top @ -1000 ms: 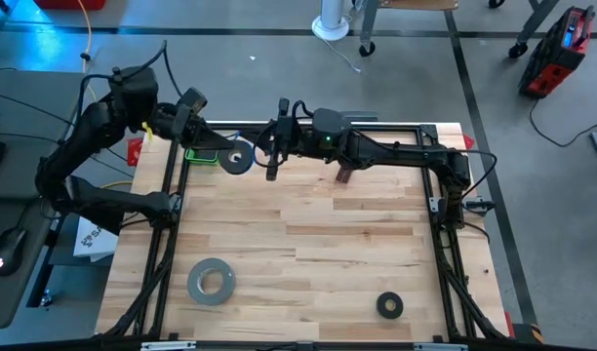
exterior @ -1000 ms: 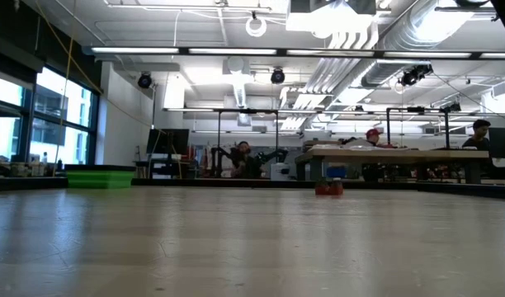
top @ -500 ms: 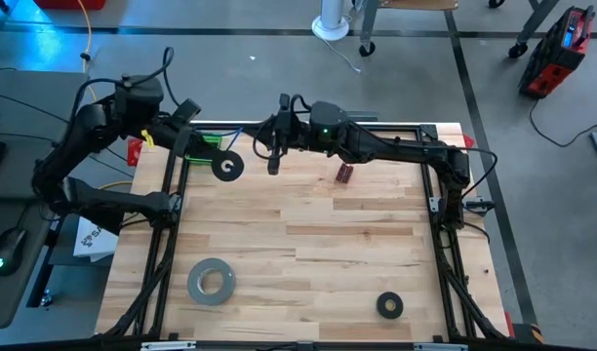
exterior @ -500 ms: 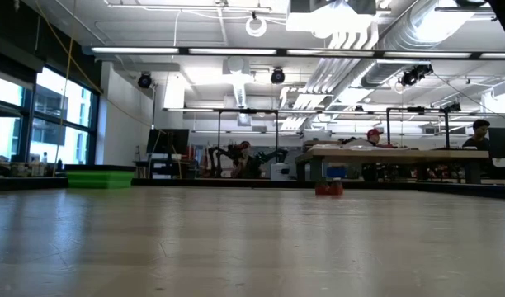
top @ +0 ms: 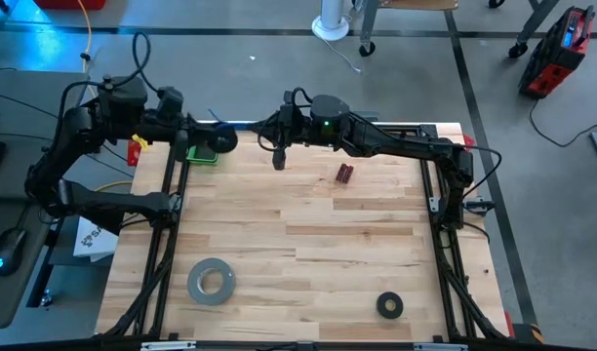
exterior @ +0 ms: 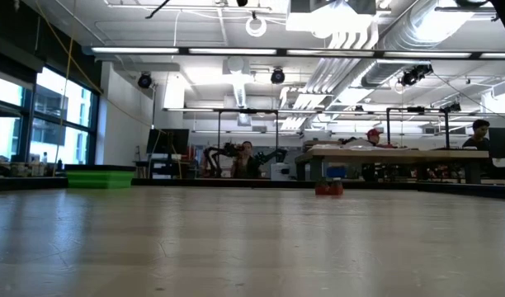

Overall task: Coil cords
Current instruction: Coil the blue wire onto the spool

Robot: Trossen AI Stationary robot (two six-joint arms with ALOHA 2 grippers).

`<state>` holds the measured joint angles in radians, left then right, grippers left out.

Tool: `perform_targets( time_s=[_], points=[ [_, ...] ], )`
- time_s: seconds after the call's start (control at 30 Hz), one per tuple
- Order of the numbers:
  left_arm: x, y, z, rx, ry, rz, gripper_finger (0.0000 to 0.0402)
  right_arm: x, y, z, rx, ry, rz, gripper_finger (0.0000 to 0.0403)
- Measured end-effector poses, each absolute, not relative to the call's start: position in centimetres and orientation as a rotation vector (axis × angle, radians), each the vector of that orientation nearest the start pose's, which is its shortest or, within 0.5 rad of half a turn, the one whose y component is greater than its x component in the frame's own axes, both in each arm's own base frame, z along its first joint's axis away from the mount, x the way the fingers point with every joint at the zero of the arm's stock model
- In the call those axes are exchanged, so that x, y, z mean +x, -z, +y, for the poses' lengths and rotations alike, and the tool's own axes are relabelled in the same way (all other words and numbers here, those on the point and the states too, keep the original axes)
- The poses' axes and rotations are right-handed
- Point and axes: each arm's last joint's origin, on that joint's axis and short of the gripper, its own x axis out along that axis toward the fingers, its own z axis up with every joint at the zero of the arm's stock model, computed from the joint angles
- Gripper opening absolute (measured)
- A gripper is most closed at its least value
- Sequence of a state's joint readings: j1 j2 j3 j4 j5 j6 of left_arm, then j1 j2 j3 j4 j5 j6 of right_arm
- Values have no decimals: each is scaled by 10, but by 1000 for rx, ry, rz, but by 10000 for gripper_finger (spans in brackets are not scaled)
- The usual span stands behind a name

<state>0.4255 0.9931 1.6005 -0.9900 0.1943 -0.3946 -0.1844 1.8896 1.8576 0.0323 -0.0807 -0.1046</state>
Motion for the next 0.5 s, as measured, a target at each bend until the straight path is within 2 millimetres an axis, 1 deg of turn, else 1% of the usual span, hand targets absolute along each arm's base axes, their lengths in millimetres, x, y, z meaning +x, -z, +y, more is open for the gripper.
perform_targets(
  time_s=[0.17, 0.33, 0.5],
  points=[
    [123, -486, 49, -418, -266, 239, 0, 439, -401, -79, -79, 86, 58, 0],
    [123, -488, 52, -299, -329, 224, 0, 439, -401, -78, -51, 51, 52, 0],
    [125, -494, 53, -242, -333, 172, 0, 439, -401, -78, -39, 49, 60, 0]
  ],
)
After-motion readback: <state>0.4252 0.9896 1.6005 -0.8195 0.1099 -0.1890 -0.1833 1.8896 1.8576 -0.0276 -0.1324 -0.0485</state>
